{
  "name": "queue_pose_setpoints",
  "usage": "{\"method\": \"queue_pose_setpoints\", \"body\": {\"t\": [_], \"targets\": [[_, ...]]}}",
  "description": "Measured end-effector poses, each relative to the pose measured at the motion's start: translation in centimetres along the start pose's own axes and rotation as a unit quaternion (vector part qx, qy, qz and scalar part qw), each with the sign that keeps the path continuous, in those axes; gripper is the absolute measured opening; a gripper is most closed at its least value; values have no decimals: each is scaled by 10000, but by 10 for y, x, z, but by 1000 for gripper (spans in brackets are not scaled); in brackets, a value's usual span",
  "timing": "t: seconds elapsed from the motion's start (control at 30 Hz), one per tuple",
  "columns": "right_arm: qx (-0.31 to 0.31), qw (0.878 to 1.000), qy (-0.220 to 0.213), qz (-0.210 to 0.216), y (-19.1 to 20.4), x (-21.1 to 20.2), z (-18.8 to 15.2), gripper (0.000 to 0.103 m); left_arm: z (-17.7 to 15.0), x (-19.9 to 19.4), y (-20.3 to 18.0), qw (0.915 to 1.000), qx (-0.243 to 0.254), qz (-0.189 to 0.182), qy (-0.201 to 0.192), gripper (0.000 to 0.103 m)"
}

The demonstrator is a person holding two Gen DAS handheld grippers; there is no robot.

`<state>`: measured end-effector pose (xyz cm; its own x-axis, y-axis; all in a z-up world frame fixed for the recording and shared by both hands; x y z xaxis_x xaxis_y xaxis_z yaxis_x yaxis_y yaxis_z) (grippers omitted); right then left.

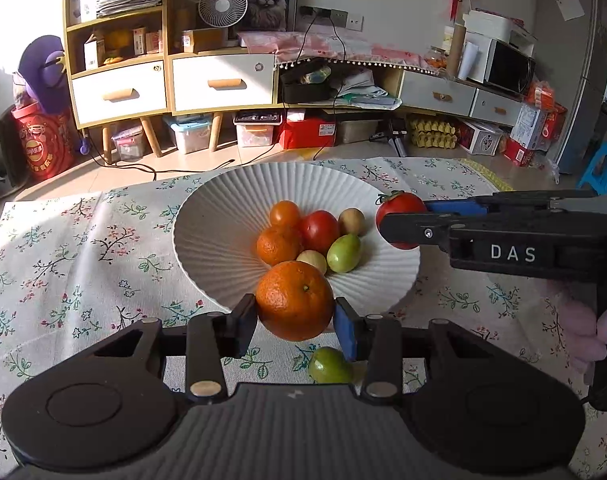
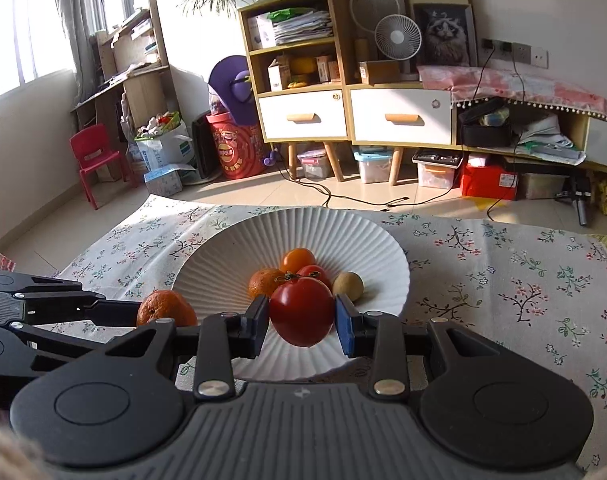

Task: Organize fruits
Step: 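Carry the tangerine and red tomato over the white bowl with both tools, then lower both fruits into the bowl and open both tools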

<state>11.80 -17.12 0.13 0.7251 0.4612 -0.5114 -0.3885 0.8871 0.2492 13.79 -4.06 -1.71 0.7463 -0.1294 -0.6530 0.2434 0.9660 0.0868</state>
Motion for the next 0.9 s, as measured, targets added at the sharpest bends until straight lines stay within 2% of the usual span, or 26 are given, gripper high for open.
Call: {"method": "queue_pose_setpoints", "body": {"t": [0.47,0.83,0.9], "targets": [[140,9995,170,-205,-32,45,19,32,9,35,-4,9999,146,-20,85,35],[249,9986,396,-254,-36,51,17,33,10,39,-5,9997,144,-192,-30,36],[306,9986,362,-240,-37,50,20,34,12,39,-4,9997,152,-198,-58,39]]}}
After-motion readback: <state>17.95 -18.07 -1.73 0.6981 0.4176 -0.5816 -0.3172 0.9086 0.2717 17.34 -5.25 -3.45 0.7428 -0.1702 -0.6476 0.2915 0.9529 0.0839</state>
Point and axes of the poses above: each gripper's, at about its wrist camera, not at the fingertips, and x roughly the way its jaws point, y to its left, z to its top, the point moved 4 cm from there along x, roughly the way its jaws point, and after that the axes turned 12 degrees about z, right-handed, at the moved point
